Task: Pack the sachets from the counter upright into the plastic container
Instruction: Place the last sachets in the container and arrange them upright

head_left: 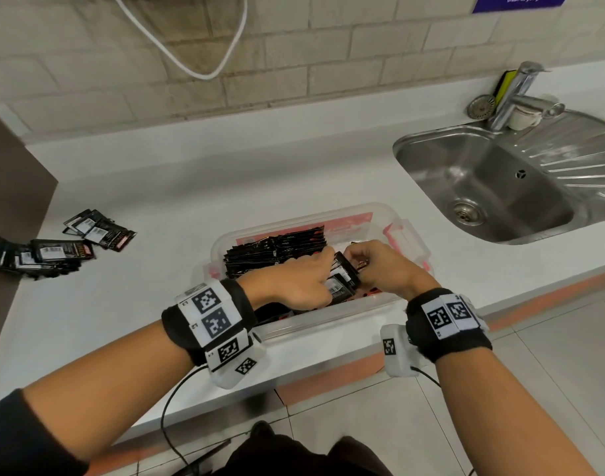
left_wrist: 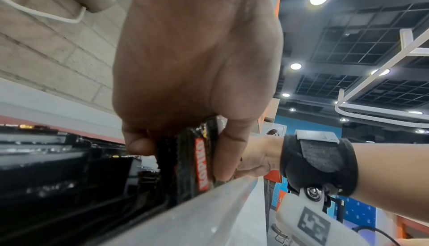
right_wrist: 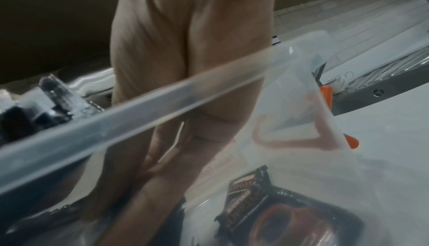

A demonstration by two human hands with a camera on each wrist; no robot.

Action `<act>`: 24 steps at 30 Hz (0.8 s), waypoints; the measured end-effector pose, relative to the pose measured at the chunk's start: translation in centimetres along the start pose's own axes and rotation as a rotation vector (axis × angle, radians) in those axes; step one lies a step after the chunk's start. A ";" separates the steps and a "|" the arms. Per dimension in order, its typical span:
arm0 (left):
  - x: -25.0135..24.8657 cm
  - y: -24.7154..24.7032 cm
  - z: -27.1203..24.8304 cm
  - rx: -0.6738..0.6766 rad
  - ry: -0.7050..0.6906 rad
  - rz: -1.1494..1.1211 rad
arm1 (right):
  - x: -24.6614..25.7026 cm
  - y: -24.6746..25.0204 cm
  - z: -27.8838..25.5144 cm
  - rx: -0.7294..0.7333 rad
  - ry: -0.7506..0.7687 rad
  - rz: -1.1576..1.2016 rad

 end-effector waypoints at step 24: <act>-0.8 1.6 -1.9 -0.017 -0.097 0.356 | 0.5 0.3 -0.5 -0.069 -0.004 0.083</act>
Point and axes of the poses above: each hand's wrist, its own z-axis towards the middle knuckle, its own y-axis out of the back of the hand, x = y × z, the point moved 1 cm from there along z, towards the middle knuckle, and after that the axes turned 1 degree about -y, right-handed, at the moved point
